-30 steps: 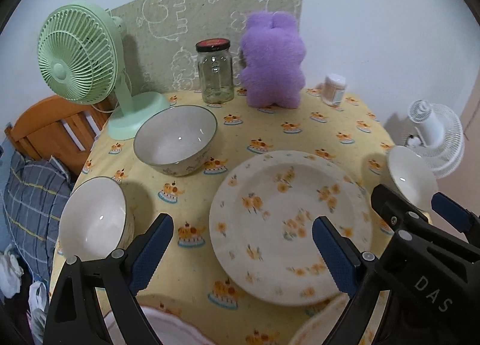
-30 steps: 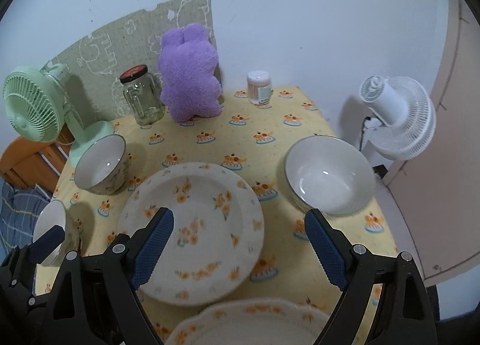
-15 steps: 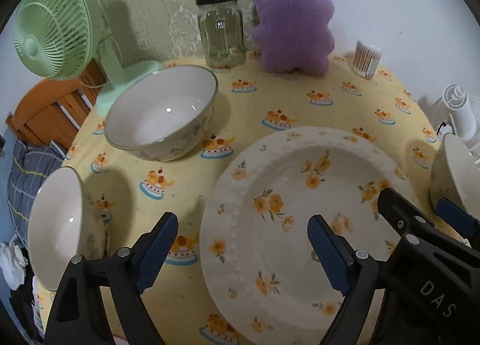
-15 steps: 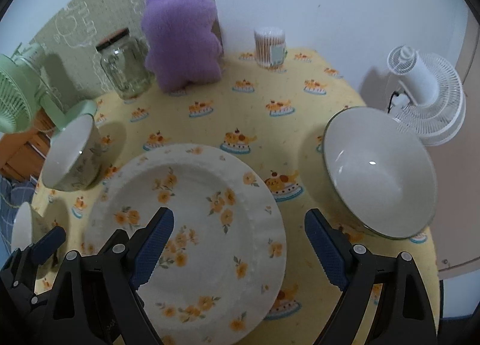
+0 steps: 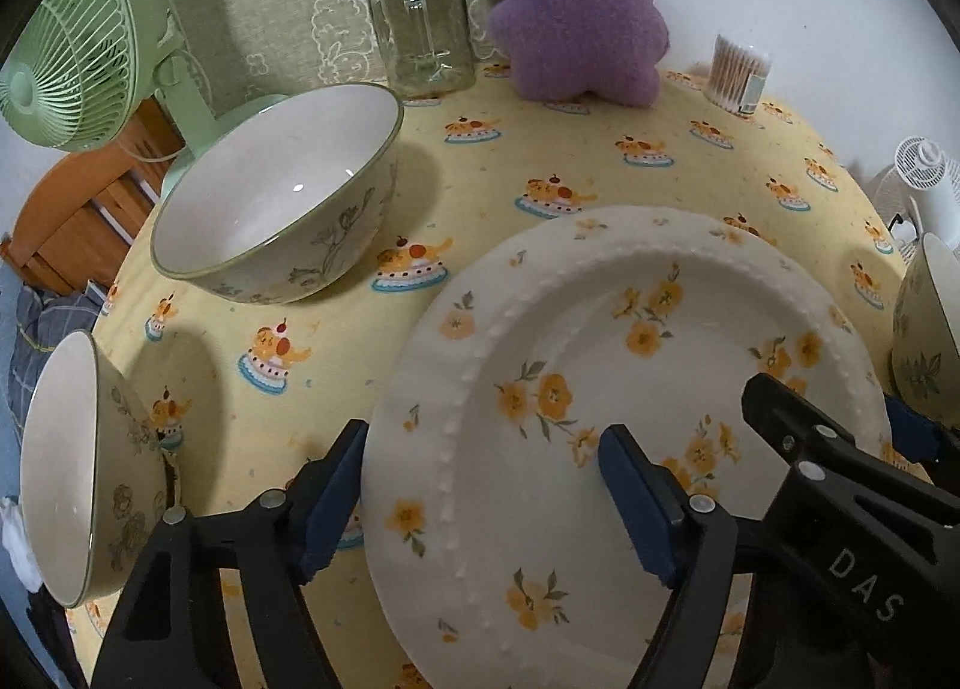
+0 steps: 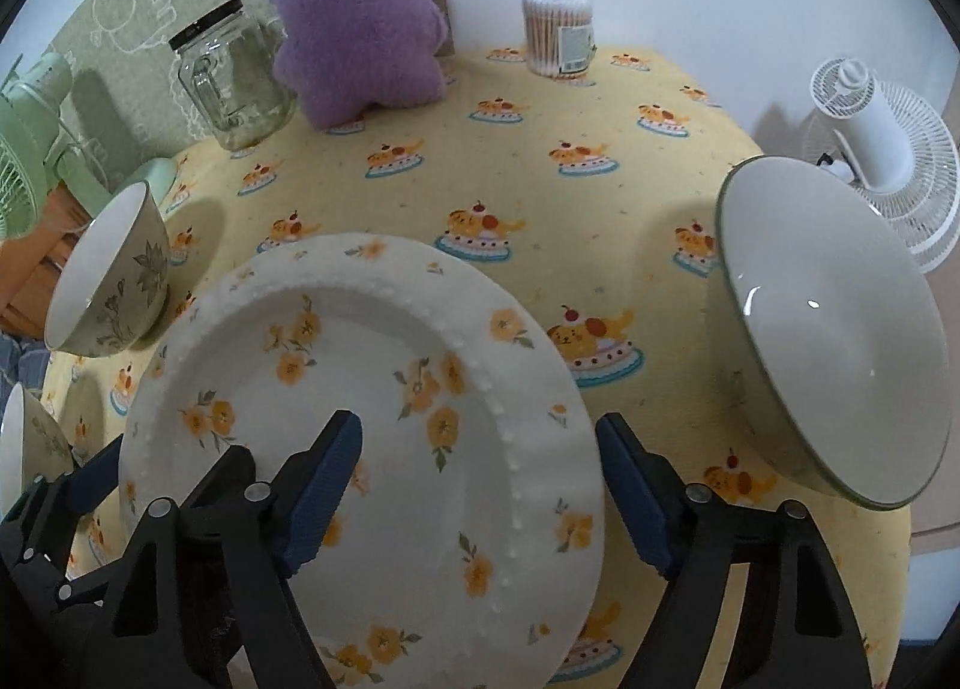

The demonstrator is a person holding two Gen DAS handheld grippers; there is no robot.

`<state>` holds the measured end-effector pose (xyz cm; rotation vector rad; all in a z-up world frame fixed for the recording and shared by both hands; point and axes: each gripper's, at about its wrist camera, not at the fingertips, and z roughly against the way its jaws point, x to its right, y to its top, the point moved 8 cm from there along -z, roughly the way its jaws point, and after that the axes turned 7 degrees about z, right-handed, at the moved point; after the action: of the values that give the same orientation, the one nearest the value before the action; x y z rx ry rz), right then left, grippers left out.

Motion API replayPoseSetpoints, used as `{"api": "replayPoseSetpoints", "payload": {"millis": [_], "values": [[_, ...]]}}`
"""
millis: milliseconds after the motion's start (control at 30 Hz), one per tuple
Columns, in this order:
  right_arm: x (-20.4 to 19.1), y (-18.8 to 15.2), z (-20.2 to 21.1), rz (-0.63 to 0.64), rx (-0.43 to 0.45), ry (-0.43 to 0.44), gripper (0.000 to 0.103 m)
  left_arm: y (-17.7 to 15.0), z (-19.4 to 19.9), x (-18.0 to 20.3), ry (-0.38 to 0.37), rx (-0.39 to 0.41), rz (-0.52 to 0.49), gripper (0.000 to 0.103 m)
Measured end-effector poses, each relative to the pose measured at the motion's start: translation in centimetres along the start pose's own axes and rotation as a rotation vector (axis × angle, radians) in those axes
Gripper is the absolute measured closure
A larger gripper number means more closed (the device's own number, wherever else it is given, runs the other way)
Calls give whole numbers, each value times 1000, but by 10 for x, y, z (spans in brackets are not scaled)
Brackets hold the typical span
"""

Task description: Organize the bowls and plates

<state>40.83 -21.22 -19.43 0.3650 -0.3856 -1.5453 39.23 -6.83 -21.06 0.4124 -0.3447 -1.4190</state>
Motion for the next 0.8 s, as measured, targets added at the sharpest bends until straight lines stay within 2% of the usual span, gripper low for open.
{"api": "replayPoseSetpoints", "payload": {"millis": [433,633,800], "values": [[-3,2,-8,7,-43,-12,24,3,-2,3,-23,-11,-19,24],[-6,4,-6,32,-50,-3,24,-1,1,-3,-27,-47,28,25],[-10,0,2,49,-58,14,24,-6,12,-5,-18,-42,35,25]]}}
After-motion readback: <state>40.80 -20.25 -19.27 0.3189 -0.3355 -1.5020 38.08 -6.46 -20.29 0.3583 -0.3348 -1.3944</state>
